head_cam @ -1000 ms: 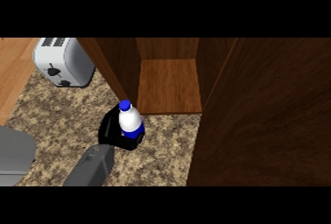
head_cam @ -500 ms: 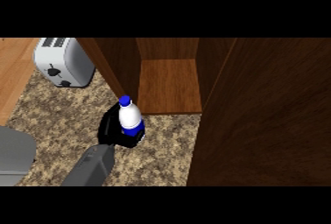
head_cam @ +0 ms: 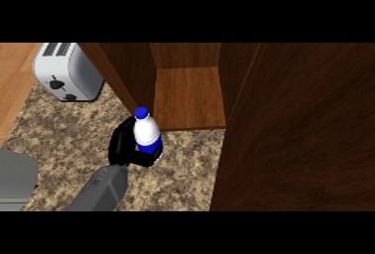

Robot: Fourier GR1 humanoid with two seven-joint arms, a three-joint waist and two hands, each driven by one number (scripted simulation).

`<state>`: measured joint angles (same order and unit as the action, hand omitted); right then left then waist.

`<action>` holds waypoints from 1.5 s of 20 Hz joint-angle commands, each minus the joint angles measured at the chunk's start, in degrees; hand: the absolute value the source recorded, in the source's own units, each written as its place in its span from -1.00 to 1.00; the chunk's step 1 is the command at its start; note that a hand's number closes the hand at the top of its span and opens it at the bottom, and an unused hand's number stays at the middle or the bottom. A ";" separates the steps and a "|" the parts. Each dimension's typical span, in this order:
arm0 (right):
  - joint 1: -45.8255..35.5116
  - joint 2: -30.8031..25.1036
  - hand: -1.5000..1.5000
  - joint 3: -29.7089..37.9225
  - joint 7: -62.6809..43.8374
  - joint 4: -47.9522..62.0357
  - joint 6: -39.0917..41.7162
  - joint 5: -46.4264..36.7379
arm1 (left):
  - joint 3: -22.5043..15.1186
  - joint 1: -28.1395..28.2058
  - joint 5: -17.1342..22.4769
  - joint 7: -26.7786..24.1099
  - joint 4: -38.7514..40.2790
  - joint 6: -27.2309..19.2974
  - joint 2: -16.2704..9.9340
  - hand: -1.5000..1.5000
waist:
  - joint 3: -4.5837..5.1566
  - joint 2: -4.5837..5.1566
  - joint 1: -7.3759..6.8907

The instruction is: Pick up the bottled water, place it into the cabinet and close the cabinet

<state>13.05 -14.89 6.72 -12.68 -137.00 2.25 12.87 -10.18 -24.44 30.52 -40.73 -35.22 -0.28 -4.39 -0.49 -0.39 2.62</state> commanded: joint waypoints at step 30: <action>-2.15 -5.39 -1.00 12.01 2.14 7.25 11.44 20.93 | -6.86 -11.74 0.12 7.15 -3.91 -32.27 2.82 1.00 | 0.41 1.92 7.44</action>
<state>10.91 -19.77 18.09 -10.96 -130.86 12.42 32.70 -15.24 -19.77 32.38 -42.39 -43.65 -29.69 -5.40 -1.09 -0.16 7.06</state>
